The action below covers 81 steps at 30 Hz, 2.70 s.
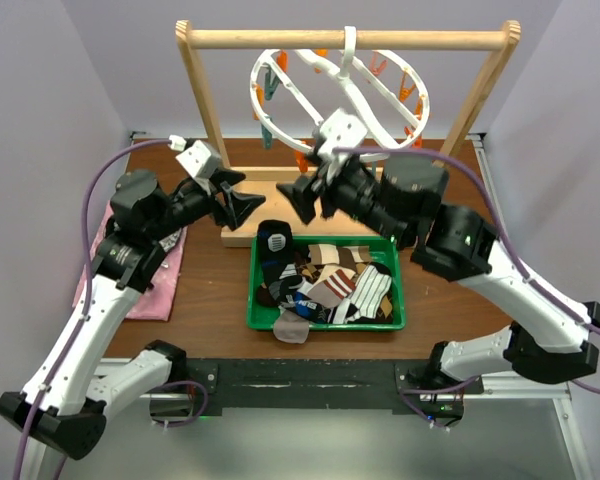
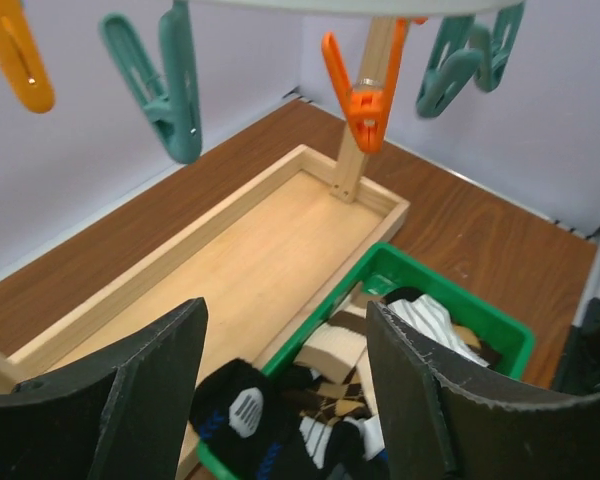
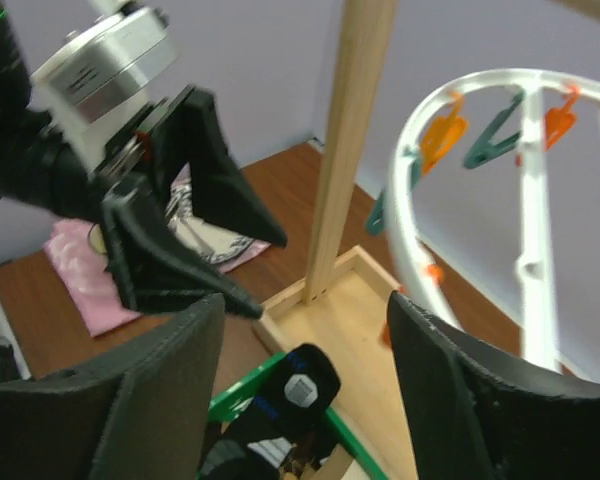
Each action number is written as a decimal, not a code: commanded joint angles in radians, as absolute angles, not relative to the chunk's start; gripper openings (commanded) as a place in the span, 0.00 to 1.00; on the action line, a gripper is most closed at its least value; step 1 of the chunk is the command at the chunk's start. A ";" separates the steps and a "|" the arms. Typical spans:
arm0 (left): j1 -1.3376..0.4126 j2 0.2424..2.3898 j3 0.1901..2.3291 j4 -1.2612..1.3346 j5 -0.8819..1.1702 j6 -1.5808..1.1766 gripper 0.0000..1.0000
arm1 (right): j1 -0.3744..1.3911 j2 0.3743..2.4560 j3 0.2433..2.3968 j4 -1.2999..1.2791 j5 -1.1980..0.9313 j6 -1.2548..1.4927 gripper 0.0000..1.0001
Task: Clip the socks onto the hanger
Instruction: Open the clamp at the hanger.
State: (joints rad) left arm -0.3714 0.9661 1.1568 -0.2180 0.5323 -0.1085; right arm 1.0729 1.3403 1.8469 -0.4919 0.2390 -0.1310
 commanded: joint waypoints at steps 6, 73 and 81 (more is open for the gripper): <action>-0.365 0.934 1.118 -0.183 0.442 -0.005 0.67 | 1.246 1.167 1.441 -0.315 0.429 -0.029 0.56; -0.364 1.161 1.233 0.291 0.592 -0.664 0.81 | 0.902 1.209 1.032 0.565 0.150 -0.017 0.03; -0.377 1.190 1.241 0.373 0.601 -0.696 0.82 | 0.902 1.213 1.043 0.535 0.138 -0.008 0.02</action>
